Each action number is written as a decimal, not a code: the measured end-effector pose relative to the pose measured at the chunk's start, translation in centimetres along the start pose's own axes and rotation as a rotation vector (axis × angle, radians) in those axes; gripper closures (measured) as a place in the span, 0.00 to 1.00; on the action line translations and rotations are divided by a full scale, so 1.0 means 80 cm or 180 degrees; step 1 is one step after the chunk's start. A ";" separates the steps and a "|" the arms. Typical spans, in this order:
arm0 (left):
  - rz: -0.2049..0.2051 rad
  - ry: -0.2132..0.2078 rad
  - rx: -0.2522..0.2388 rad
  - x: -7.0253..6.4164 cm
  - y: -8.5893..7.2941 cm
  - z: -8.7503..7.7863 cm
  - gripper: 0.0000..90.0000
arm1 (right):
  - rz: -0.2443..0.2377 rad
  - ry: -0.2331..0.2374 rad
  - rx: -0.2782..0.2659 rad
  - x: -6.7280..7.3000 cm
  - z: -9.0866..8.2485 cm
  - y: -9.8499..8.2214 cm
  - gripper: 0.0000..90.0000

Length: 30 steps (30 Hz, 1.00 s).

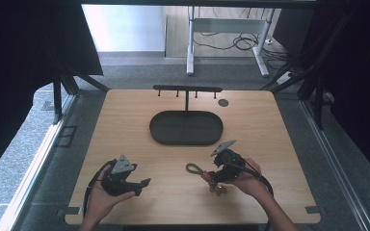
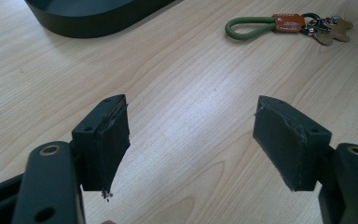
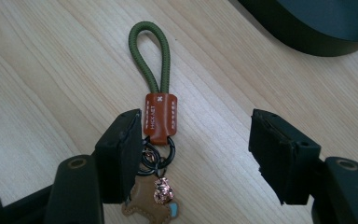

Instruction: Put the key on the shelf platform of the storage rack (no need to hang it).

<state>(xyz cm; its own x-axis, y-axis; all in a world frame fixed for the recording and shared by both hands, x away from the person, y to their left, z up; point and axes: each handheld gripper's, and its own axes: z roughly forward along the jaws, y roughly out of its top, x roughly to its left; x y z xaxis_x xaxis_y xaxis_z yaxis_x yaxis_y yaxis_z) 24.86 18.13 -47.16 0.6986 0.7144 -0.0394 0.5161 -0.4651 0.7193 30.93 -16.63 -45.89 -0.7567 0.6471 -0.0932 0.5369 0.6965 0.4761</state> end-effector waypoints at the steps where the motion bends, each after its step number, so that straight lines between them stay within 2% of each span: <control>1: 0.0002 -0.0001 0.0003 0.000 0.000 0.000 0.31 | -0.0006 0.0003 0.0005 0.001 0.001 0.001 0.40; 14: 0.0002 -0.0021 0.0029 0.000 -0.001 0.003 0.31 | -0.0084 0.0073 0.0212 0.016 0.028 0.006 0.44; 25: 0.0007 -0.0036 0.0049 -0.002 0.000 0.006 0.30 | -0.0132 0.0151 0.0364 0.018 0.048 0.008 0.50; 30: 0.0001 -0.0035 0.0044 -0.001 -0.001 0.005 0.30 | -0.0084 0.0179 0.0435 0.017 0.057 0.008 0.54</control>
<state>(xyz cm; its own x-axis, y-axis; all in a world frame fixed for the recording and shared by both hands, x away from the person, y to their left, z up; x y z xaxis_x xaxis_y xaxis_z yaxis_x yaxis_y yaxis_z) 24.97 17.86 -47.49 0.7042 0.7085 -0.0469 0.5226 -0.4726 0.7096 31.91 -13.89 -49.72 -0.7889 0.6122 -0.0533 0.5594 0.7513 0.3501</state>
